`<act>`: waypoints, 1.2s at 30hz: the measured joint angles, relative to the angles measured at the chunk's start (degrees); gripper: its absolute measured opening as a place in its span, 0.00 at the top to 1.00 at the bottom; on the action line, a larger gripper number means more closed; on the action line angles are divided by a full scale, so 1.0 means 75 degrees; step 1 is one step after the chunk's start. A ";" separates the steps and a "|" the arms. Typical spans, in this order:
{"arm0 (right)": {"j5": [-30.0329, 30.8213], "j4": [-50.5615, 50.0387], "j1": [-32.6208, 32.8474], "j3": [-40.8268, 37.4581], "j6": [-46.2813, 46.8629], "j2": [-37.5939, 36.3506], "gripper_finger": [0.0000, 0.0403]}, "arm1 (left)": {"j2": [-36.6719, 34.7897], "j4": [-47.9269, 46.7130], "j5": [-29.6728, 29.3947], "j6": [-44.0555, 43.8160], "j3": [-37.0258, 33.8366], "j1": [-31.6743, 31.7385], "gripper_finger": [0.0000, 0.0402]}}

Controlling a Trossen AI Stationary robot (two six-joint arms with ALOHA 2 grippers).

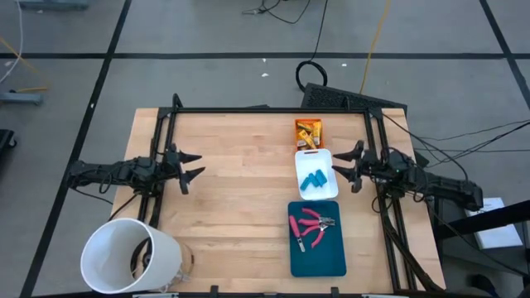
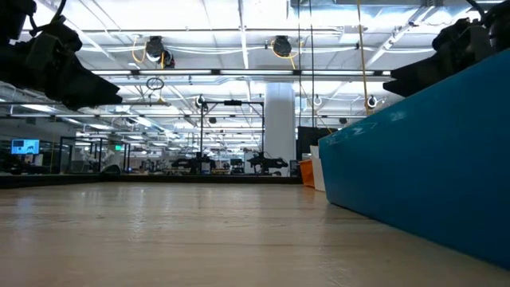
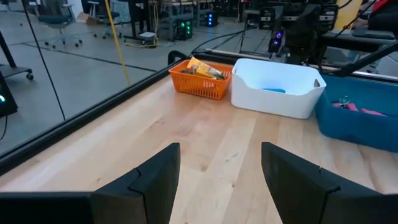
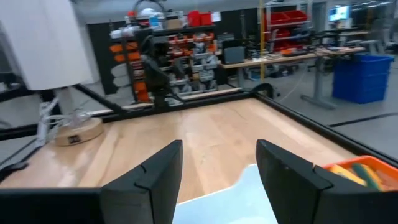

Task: Pick & Place School Supplies
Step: Return to Home Position

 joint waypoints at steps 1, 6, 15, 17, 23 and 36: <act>-0.0016 0.0000 0.0105 0.0000 -0.0015 -0.0003 0.51 | 0.0000 0.0000 0.0000 0.0000 0.0000 0.0000 0.43; -0.0013 0.0000 0.0811 -0.0003 -0.0403 0.0078 0.51 | 0.0000 -0.0003 0.0000 -0.0003 0.0000 0.0000 0.43; 0.0005 0.0003 0.1630 -0.0009 -0.0890 0.0149 0.51 | 0.0000 -0.0009 0.0000 -0.0006 0.0003 0.0000 0.43; 0.0005 0.0003 0.1670 -0.0009 -0.1046 0.0149 0.51 | 0.0000 -0.0014 0.0000 -0.0006 0.0003 0.0000 0.43; 0.0011 0.0003 0.1670 -0.0015 -0.1055 0.0149 0.51 | 0.0000 -0.0017 0.0000 0.0164 0.0006 0.0000 0.43; 0.0014 0.0003 0.1668 -0.0015 -0.0822 0.0149 0.52 | 0.0000 -0.0017 -0.0001 0.1611 0.0006 0.0000 0.43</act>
